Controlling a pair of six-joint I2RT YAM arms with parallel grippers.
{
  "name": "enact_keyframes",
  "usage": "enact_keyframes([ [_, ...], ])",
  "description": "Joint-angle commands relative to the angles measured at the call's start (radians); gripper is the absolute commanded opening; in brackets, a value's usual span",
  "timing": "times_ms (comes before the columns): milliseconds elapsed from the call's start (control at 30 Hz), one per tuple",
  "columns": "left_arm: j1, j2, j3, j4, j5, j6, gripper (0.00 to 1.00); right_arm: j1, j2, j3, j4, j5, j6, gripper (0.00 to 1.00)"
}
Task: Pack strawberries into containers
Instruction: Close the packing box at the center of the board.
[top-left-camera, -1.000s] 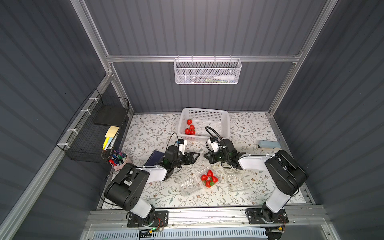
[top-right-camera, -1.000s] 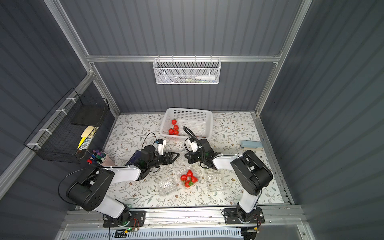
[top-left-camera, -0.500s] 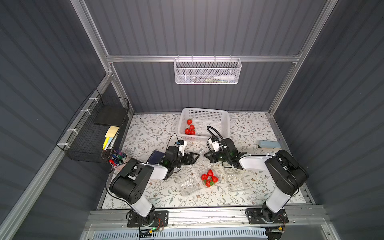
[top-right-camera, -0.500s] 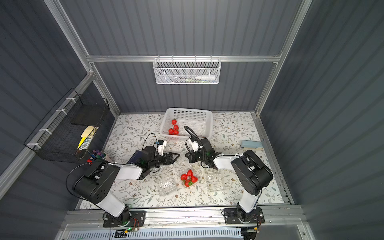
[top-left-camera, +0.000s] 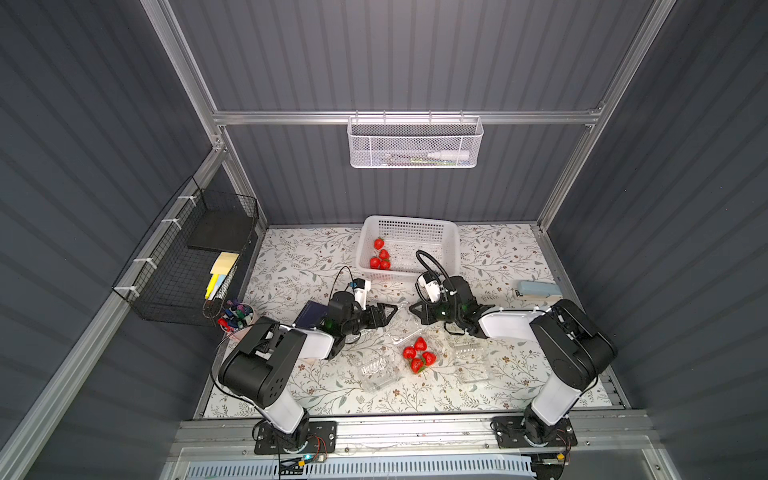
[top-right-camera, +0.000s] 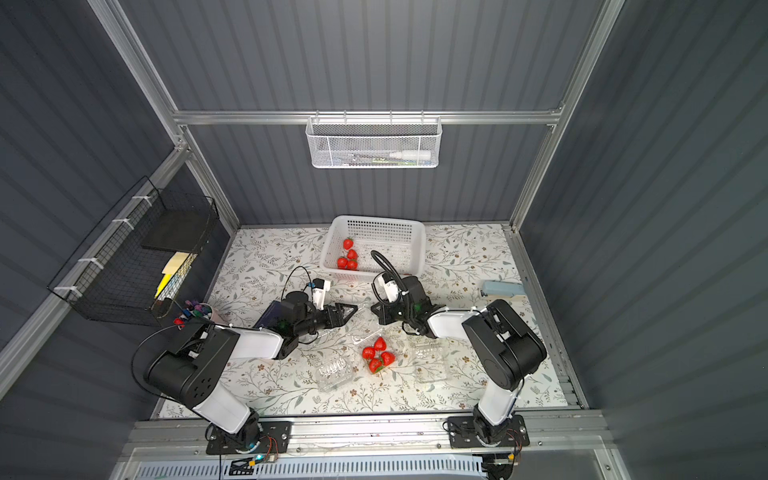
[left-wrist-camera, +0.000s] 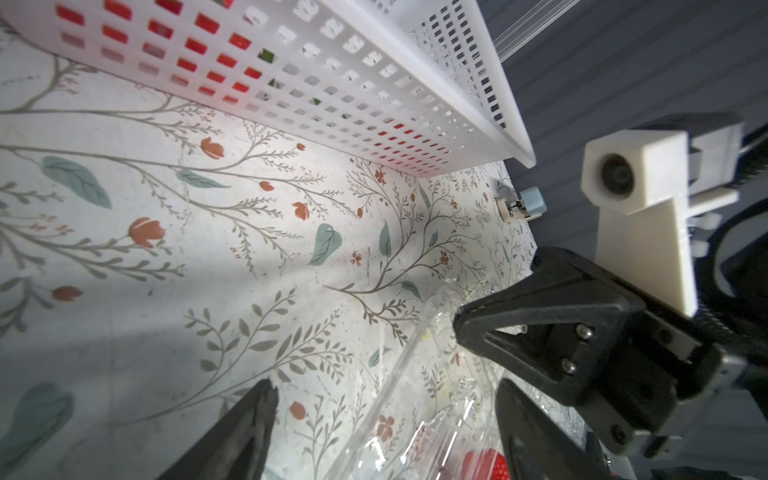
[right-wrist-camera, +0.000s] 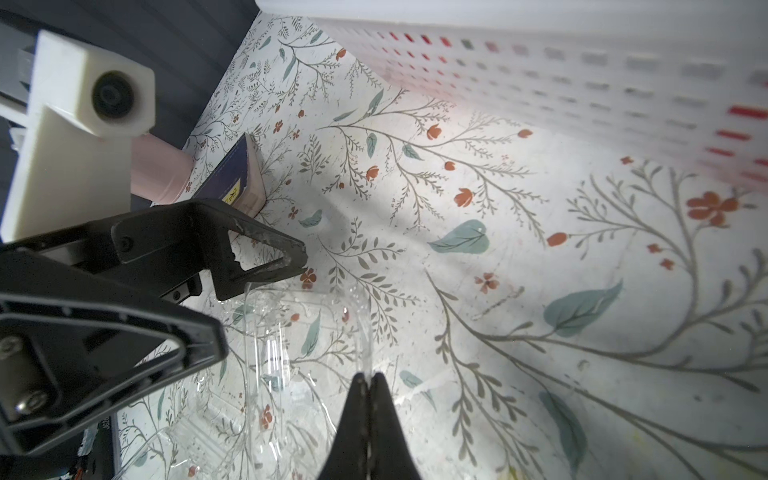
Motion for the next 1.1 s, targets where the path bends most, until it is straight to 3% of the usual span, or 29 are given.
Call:
enact_keyframes([
  [0,0.004,0.012,-0.019,0.086,0.045,-0.042,0.82,-0.005,0.029,0.007,0.034,-0.028,0.003,0.00],
  [333,0.002,0.003,-0.048,0.118,0.070,-0.070,0.72,-0.005,0.059,0.044,0.024,-0.023,0.009,0.01],
  [467,0.000,-0.021,-0.050,0.126,0.072,-0.083,0.54,-0.005,0.066,0.052,0.036,-0.029,0.023,0.05],
  [733,-0.010,-0.028,-0.032,0.096,0.068,-0.076,0.43,-0.005,0.073,0.058,0.047,-0.031,0.035,0.07],
  [1067,-0.012,-0.020,-0.022,0.020,-0.028,-0.030,0.27,-0.005,0.050,0.044,0.043,-0.042,0.057,0.22],
])
